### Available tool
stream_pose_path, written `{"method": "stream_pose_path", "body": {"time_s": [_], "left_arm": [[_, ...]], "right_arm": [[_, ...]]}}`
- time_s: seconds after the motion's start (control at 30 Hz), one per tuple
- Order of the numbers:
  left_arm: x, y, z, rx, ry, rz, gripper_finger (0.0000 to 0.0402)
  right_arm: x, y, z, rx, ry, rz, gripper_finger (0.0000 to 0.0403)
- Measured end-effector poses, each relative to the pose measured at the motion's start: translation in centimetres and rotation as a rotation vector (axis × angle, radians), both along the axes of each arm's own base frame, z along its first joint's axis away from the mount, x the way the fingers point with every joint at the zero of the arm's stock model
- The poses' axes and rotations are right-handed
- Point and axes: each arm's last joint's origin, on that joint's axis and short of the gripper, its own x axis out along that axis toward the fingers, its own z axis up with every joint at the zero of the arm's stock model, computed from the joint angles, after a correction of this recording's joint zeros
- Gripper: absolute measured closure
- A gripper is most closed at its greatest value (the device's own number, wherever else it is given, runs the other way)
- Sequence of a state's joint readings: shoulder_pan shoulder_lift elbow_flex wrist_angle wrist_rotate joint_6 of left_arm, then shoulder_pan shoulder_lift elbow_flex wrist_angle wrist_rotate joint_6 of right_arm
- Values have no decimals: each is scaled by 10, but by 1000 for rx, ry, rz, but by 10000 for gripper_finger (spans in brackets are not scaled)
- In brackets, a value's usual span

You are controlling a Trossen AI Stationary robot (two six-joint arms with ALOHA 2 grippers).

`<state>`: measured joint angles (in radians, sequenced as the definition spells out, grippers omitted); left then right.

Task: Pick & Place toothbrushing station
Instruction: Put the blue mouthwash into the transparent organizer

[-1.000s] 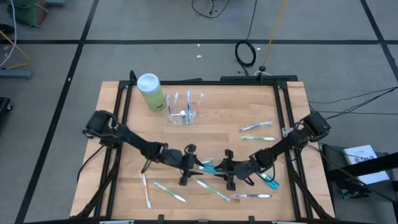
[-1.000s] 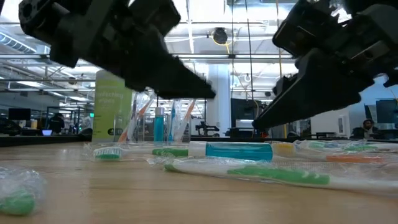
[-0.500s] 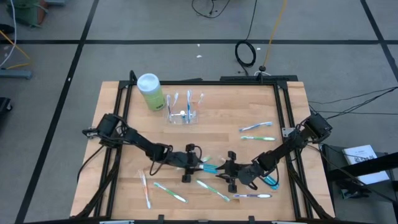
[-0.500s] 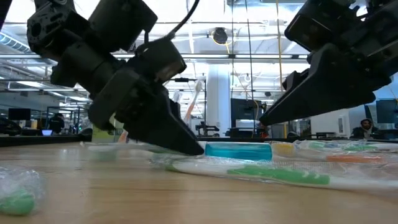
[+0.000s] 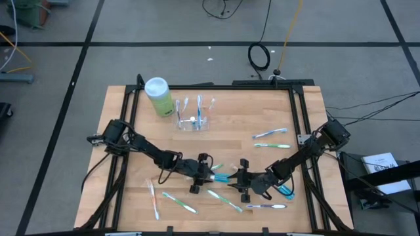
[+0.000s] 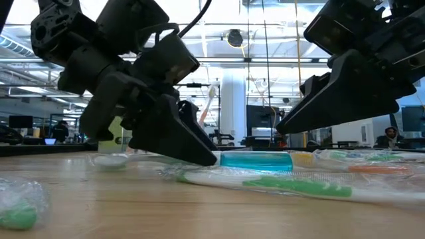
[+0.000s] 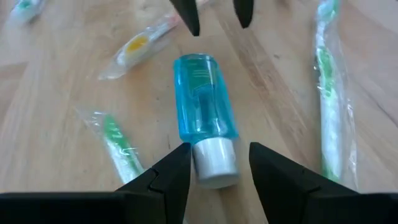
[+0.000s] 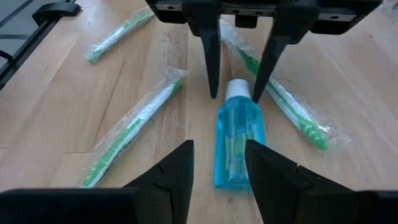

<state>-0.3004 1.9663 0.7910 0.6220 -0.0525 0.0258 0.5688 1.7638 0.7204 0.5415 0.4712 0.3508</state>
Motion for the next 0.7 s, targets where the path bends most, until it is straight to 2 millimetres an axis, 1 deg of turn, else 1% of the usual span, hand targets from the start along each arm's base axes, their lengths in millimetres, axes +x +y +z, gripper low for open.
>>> {"method": "stream_pose_path", "body": {"time_s": [0.2,0.33,0.4,0.6,0.7], "left_arm": [[1,8,-2,0,18,56,232],[1,10,-3,3,34,62,233],[1,10,-3,9,40,60,244],[1,10,-3,9,36,29,306],[1,10,-2,5,27,29,314]], "right_arm": [[0,0,0,0,0,0,268],[0,0,0,1,0,0,268],[0,0,0,1,1,1,268],[0,0,0,2,1,2,268],[0,0,0,2,1,2,268]]}}
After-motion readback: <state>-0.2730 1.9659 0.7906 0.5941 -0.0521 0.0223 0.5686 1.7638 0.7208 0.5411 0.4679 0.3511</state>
